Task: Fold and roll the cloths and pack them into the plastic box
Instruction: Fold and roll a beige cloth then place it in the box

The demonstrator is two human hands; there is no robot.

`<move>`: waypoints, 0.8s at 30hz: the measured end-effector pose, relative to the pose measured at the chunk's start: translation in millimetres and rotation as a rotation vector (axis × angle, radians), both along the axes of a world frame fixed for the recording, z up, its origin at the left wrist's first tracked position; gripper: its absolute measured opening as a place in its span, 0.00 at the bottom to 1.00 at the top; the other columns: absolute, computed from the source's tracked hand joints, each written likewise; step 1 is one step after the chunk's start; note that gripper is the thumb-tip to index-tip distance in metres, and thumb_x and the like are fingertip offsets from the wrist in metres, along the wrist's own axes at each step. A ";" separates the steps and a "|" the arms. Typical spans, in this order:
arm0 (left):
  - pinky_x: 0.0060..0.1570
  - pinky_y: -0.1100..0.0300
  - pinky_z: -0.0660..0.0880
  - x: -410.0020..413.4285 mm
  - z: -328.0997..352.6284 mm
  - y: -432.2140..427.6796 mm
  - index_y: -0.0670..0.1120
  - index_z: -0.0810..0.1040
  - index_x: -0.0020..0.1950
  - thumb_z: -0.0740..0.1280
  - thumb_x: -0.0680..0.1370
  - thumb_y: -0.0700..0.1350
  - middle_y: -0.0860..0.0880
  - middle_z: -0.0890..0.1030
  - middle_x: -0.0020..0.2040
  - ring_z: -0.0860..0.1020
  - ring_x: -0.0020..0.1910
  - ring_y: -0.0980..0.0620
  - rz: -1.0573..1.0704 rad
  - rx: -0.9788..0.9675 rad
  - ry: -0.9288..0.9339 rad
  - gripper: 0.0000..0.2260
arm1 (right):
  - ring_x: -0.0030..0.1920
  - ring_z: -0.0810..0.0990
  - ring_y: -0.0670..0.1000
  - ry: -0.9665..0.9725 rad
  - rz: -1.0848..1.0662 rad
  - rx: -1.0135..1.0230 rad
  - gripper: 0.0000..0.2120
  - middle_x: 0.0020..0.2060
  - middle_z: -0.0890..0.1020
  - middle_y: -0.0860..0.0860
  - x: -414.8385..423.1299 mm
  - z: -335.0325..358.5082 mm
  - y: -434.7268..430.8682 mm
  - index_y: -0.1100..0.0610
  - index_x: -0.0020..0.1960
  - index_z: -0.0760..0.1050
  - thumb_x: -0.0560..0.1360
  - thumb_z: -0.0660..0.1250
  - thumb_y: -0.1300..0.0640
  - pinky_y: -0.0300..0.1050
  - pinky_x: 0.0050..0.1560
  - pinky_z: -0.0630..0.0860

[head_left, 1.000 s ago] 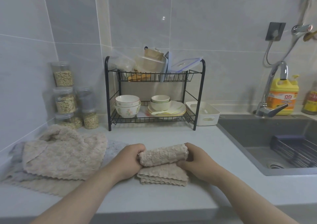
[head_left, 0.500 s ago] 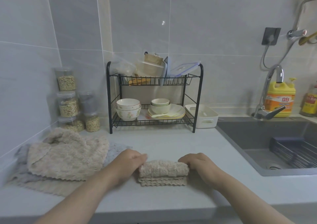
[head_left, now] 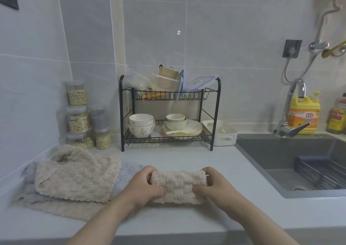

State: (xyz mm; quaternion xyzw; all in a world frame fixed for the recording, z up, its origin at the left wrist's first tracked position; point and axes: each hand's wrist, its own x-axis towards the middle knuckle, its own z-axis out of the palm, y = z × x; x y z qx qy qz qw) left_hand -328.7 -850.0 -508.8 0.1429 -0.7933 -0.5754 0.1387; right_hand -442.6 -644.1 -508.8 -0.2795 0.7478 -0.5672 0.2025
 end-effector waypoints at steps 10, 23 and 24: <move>0.27 0.63 0.74 -10.7 23.9 13.6 0.44 0.76 0.50 0.73 0.61 0.38 0.48 0.84 0.41 0.82 0.34 0.53 0.158 0.541 0.419 0.18 | 0.44 0.81 0.60 -0.064 -0.106 -0.461 0.18 0.48 0.81 0.65 3.3 22.8 -15.0 0.55 0.55 0.76 0.66 0.71 0.59 0.52 0.45 0.79; 0.35 0.57 0.80 -85.5 51.9 -22.3 0.50 0.84 0.42 0.84 0.42 0.53 0.41 0.85 0.42 0.84 0.39 0.45 0.269 0.409 0.447 0.30 | 0.33 0.82 0.53 -0.130 -0.248 -0.611 0.37 0.40 0.84 0.59 -66.2 44.9 -55.9 0.48 0.47 0.83 0.41 0.81 0.35 0.41 0.31 0.78; 0.35 0.58 0.80 -92.6 59.8 -25.7 0.50 0.84 0.42 0.83 0.43 0.49 0.42 0.85 0.42 0.84 0.40 0.45 0.270 0.430 0.431 0.28 | 0.34 0.82 0.53 -0.143 -0.269 -0.589 0.37 0.41 0.84 0.58 -71.7 55.3 -58.7 0.47 0.47 0.83 0.41 0.81 0.34 0.40 0.31 0.78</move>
